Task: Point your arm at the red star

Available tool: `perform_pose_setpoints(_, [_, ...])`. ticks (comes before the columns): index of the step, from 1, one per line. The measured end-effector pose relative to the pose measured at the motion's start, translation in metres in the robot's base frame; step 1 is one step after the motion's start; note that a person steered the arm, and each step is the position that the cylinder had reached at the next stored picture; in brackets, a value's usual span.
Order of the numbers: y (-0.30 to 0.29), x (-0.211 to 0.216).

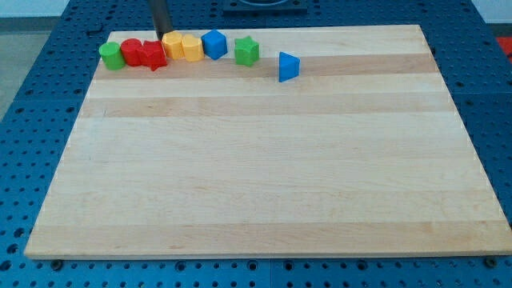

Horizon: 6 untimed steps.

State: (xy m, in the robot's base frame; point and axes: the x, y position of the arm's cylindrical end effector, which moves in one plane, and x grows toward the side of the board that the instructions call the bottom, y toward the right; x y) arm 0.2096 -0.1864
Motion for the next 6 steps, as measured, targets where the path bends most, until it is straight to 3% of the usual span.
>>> perform_pose_setpoints(4, [0.019,0.017])
perform_pose_setpoints(6, [0.020,-0.015])
